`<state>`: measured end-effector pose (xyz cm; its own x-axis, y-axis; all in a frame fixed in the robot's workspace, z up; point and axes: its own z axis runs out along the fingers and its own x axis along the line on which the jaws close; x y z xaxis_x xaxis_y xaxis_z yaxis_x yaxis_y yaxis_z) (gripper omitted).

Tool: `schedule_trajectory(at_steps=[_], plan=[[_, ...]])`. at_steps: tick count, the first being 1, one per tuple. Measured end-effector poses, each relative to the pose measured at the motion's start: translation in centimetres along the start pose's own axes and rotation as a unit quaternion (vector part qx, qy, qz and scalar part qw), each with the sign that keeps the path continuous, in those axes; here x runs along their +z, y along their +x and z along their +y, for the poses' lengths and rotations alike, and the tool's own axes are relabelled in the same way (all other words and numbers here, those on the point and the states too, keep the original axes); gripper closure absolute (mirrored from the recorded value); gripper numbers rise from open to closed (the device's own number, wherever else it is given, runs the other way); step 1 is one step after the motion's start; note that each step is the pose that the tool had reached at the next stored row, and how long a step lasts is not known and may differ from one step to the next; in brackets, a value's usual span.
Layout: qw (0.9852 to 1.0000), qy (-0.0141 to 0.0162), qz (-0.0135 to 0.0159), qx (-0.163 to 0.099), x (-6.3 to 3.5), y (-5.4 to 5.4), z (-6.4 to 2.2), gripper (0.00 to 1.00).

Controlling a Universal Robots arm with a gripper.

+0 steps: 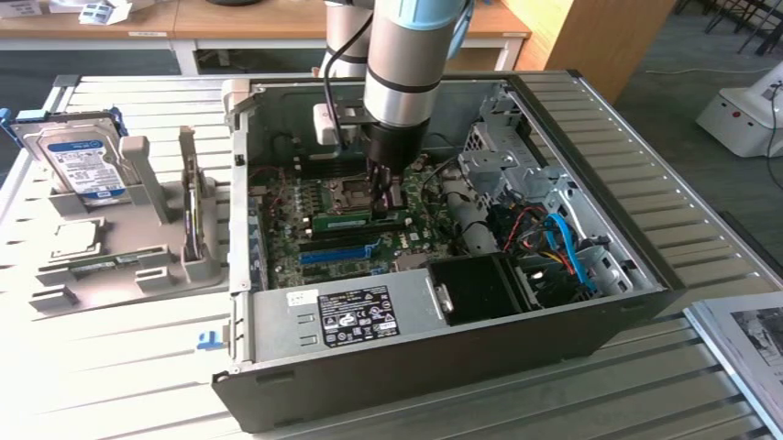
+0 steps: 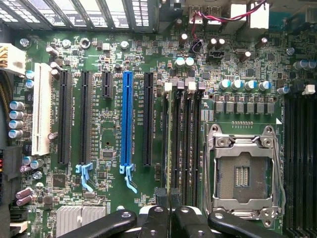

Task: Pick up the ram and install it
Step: 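Insert the ram into the slot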

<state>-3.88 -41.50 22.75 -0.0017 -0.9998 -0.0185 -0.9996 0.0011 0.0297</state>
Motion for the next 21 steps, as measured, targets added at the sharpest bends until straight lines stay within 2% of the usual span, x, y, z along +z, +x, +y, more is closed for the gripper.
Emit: schedule_trajectory(at_steps=[9, 21], plan=[[1.0000, -0.0001, 0.0001, -0.003, 0.02, 0.00, 0.00, 0.88], [1.0000, 0.0004, 0.0002, -0.003, 0.53, 0.01, -0.01, 0.88]])
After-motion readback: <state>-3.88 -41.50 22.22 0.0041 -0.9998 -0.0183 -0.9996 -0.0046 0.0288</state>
